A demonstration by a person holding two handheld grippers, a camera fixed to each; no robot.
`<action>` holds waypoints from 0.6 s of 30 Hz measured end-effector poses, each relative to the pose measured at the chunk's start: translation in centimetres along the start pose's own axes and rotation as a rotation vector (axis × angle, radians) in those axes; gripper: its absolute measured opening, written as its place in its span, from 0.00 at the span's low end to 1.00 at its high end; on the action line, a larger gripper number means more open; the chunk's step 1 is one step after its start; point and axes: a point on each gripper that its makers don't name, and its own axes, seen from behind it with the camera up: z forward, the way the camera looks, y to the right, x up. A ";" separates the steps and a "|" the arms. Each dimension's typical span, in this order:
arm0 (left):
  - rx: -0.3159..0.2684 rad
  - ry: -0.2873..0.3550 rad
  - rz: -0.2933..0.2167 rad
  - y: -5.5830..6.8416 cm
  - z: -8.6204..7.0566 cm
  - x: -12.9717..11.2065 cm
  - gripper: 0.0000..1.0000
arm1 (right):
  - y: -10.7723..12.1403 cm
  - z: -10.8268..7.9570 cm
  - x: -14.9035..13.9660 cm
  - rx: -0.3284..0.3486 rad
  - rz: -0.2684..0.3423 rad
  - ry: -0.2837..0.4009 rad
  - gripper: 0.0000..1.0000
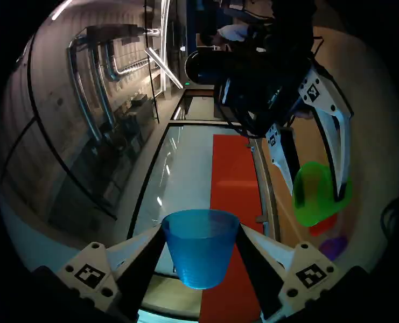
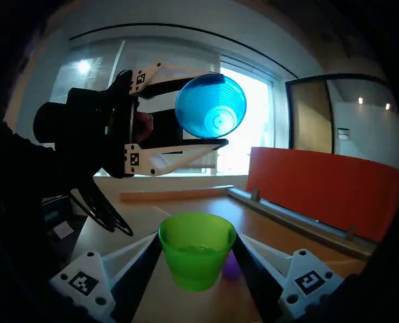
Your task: Pour water
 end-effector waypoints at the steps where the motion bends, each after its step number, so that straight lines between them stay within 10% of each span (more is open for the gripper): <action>1: 0.000 -0.002 -0.018 0.1 0.0 -0.1 0.87 | 0.0 0.0 0.0 0.000 0.000 0.000 0.91; 18: 0.025 -0.049 -0.364 -0.2 -0.3 -2.9 0.87 | 0.2 -0.3 0.1 -0.006 -0.003 -0.002 0.91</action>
